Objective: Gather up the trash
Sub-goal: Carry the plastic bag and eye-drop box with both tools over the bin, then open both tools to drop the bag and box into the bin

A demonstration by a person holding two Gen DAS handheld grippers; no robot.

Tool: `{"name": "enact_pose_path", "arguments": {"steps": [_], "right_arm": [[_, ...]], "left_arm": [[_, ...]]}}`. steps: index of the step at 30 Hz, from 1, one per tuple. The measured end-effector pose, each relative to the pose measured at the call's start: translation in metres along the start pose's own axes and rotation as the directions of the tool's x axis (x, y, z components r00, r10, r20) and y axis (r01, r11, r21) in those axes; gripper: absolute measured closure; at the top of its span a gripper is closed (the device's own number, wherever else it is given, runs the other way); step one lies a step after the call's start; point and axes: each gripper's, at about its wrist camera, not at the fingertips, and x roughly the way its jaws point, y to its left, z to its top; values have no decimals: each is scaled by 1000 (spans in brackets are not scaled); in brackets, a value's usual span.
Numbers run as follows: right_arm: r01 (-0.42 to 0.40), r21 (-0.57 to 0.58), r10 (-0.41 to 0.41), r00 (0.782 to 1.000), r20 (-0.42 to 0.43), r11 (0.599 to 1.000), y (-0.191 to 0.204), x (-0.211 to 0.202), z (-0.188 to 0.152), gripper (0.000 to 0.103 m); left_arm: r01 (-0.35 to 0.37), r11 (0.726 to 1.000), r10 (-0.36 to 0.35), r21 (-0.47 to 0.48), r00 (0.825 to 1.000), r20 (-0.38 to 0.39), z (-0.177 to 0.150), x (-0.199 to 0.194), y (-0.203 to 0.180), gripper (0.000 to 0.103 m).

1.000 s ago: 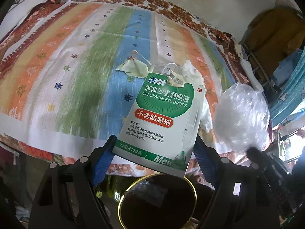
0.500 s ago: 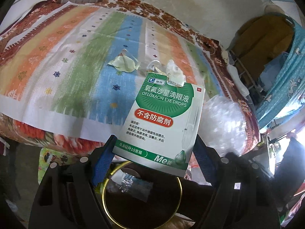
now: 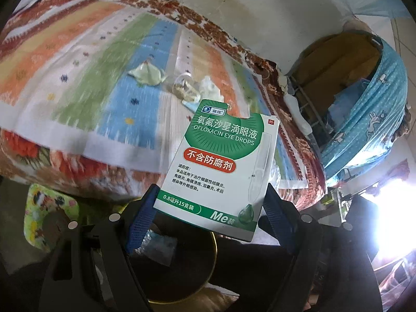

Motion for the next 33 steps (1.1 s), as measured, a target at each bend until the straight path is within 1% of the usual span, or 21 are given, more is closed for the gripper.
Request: {"name": "enact_pose_path", "arguments": {"steps": [3, 8, 10, 12, 14, 15, 18, 23, 24, 26, 27, 28, 29, 30, 33], "right_arm": [[5, 25, -5, 1000, -20, 1000, -3, 3, -13, 100], [11, 80, -4, 996, -89, 997, -10, 14, -32, 100], [23, 78, -15, 994, -105, 997, -9, 17, -38, 100], [31, 77, -21, 992, -127, 997, -8, 21, -43, 100], [49, 85, -36, 988, -151, 995, -9, 27, -49, 100], [55, 90, -40, 985, -165, 994, -11, 30, -51, 100], [72, 109, -49, 978, -205, 991, -15, 39, -57, 100], [94, 110, -65, 968, -241, 989, -18, 46, -63, 100], [95, 110, -65, 966, -252, 989, -17, 48, -64, 99], [85, 122, -47, 957, -286, 989, -18, 54, -67, 93], [74, 128, -32, 953, -302, 989, -18, 55, -68, 78], [69, 132, -27, 953, -302, 989, -18, 55, -68, 59], [81, 126, -41, 955, -294, 989, -18, 54, -66, 54], [92, 125, -53, 957, -287, 988, -19, 52, -65, 53], [83, 152, -36, 957, -288, 985, -23, 51, -62, 53]], "left_arm": [[8, 1000, -8, -16, 1000, -13, -11, 1, 2, 25], [17, 999, -19, -44, 999, -40, -29, 6, 4, 25], [1, 999, -4, -48, 998, -57, -36, 9, 4, 25], [-32, 998, 28, -48, 996, -81, -45, 14, 5, 25], [-80, 995, 74, -56, 992, -104, -52, 19, 9, 25], [-90, 994, 83, -65, 990, -114, -55, 21, 11, 25], [-103, 991, 91, -88, 987, -134, -58, 24, 16, 25], [-116, 987, 98, -110, 983, -155, -60, 28, 21, 25], [-125, 986, 104, -113, 980, -172, -61, 30, 23, 25], [-147, 982, 122, -120, 973, -195, -63, 35, 26, 24], [-147, 981, 120, -128, 972, -202, -63, 37, 28, 20], [-141, 980, 110, -143, 973, -205, -63, 38, 31, 16], [-134, 979, 102, -154, 975, -199, -61, 38, 32, 10], [-131, 978, 101, -161, 979, -179, -59, 35, 34, 9], [-150, 976, 129, -156, 982, -138, -53, 30, 34, 9]]}}
